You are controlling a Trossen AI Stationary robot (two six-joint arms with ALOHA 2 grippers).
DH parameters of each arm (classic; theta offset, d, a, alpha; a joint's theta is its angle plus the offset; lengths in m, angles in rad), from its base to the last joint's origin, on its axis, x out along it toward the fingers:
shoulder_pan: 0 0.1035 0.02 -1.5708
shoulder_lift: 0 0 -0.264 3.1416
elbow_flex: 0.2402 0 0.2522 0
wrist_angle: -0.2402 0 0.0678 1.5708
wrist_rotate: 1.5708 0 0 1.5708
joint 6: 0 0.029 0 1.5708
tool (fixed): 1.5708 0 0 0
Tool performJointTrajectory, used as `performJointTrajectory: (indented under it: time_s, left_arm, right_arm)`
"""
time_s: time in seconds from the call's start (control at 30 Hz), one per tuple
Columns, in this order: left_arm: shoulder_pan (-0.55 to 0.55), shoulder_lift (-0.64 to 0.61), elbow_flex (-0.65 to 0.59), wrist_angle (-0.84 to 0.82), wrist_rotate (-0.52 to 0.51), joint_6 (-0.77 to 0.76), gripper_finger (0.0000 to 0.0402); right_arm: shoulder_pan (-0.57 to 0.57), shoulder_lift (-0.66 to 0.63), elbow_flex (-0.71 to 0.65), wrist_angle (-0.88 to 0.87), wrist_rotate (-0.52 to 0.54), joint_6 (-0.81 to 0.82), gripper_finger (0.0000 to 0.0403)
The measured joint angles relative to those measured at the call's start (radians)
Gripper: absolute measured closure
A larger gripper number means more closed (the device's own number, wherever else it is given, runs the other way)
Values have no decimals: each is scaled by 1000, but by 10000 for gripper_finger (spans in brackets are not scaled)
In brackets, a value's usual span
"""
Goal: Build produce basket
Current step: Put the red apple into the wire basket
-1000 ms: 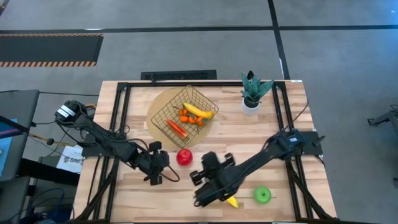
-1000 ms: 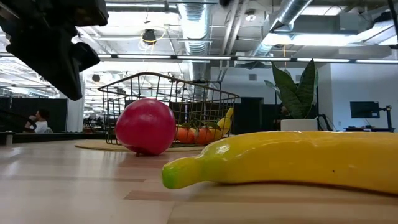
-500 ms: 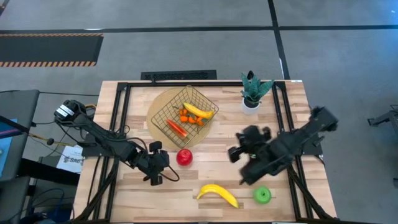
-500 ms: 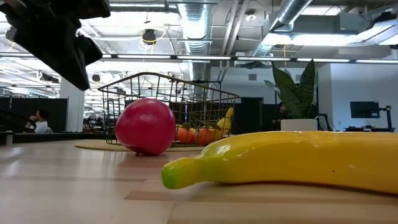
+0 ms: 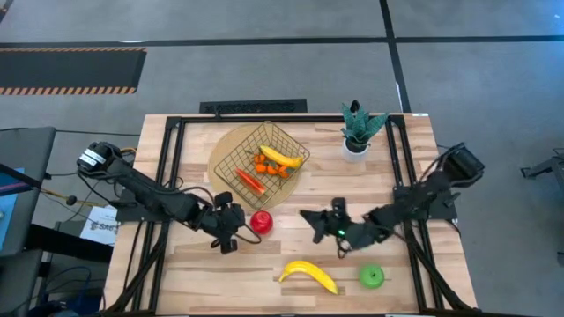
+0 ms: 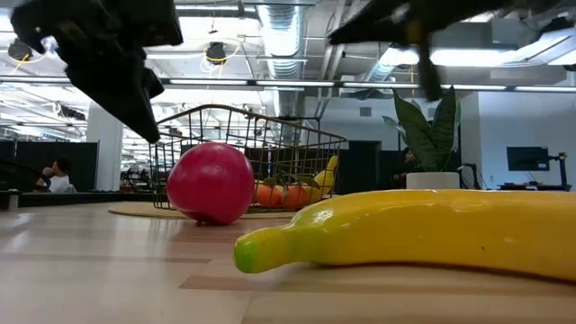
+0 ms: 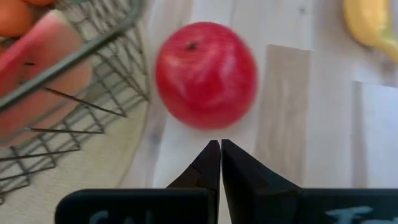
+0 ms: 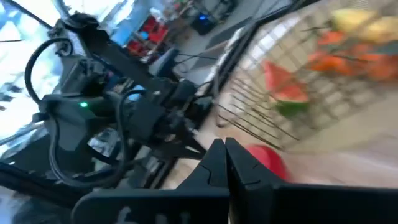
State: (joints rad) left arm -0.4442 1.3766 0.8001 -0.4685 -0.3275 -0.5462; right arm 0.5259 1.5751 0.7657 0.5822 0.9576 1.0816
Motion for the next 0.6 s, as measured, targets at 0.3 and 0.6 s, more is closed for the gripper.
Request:
performJointTrajectory:
  time_s: [0.3, 0.6]
  left_arm:
    - [12, 0, -67, 106, 0, -66, 401]
    - [9, 0, -68, 122, -55, -85, 401]
  right_arm:
    - [-168, 232, 111, 47, -333, 5, 403]
    - [-174, 348, 185, -254, -391, 261, 403]
